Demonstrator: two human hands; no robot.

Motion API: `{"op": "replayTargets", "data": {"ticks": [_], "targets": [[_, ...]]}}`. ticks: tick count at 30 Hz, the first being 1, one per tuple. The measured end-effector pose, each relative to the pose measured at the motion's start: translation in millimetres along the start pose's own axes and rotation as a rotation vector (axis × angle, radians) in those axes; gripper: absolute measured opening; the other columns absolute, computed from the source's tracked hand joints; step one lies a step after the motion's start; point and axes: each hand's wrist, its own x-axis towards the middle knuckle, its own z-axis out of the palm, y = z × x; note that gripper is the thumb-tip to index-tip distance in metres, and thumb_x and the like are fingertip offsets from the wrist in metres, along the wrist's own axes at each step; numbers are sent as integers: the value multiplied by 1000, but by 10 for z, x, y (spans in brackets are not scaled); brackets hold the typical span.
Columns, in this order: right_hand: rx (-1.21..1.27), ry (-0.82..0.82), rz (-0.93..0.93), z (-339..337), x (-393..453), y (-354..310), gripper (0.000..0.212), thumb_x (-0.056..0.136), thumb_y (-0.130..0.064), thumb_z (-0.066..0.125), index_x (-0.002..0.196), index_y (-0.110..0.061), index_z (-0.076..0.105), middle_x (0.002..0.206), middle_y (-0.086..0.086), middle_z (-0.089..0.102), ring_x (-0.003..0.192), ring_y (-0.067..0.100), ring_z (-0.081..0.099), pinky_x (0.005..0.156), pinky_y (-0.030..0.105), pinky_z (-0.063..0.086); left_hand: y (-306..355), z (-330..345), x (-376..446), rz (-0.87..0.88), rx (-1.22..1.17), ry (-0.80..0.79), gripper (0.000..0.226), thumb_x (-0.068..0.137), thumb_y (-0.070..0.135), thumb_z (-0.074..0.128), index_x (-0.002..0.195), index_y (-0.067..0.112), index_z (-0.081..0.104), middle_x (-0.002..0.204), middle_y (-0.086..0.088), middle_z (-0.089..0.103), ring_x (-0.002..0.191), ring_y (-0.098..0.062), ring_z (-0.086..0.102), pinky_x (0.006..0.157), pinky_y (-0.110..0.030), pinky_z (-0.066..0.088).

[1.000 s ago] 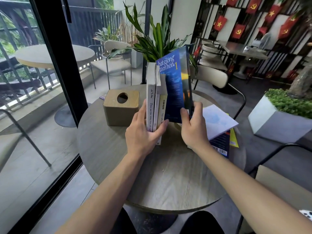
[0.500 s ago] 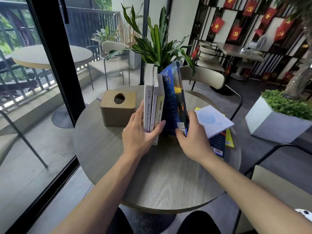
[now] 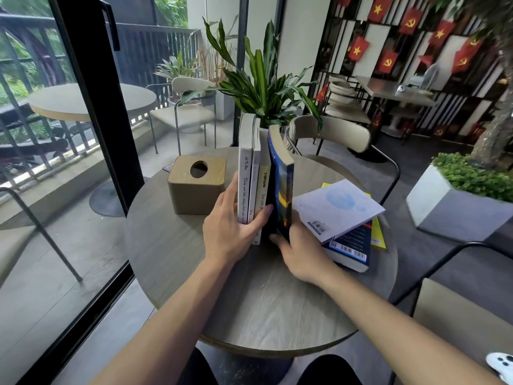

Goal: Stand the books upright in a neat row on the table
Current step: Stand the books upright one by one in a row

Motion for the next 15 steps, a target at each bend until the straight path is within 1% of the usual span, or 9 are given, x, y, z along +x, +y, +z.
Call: {"op": "replayTargets", "data": {"ticks": [3,5,6,7,9,10,13,15], "targets": [[-24,-125,-2,-40,77,-27,66,94,-16,61,150,-22,26,148,1,43,137,20,37,104,18,21,14,-9,-8,-1,-4,-19,100,69,93,37,150,35,37,128,9,61,109,-12,58,85,-33,49],[-45,-176,-19,-46,102,-27,66,93,-18,61,150,-23,26,149,0,42,136,18,36,103,14,19,27,-16,-17,8,7,-38,108,65,96,35,152,32,35,130,6,59,111,-15,58,85,-34,48],[-56,-212,-19,-40,114,-28,64,93,-19,62,148,-23,31,146,-1,45,134,18,39,102,14,22,38,-18,-21,12,12,-41,112,62,98,36,152,30,35,131,6,58,112,-15,57,85,-34,48],[-61,-263,-17,-31,124,-35,60,92,-20,63,145,-24,37,143,-1,49,131,19,44,102,16,28,50,-21,-27,18,17,-41,115,60,98,39,152,29,35,132,6,58,113,-15,57,86,-34,48],[-40,-341,-31,-1,125,-62,58,89,-17,63,142,-25,43,141,-1,53,130,19,47,107,27,36,77,-21,-34,28,38,-39,117,58,97,46,152,28,36,133,7,57,115,-14,57,89,-35,49],[-8,-347,-50,7,117,-80,62,87,-14,63,144,-26,43,143,-3,52,132,17,46,110,30,36,88,-18,-33,29,52,-39,117,57,95,50,151,27,36,133,7,58,115,-15,58,90,-36,50],[73,-310,-97,-13,84,-108,72,83,-13,66,147,-28,37,145,-9,48,133,9,43,112,28,34,101,-14,-31,30,76,-28,111,60,85,60,151,27,37,134,7,58,115,-17,59,89,-39,53],[65,-291,-89,-34,55,-97,73,82,-17,68,147,-28,36,144,-8,48,133,10,43,112,31,35,98,-14,-29,27,79,-23,108,60,82,60,150,26,39,134,7,58,114,-16,59,87,-38,53]]}}
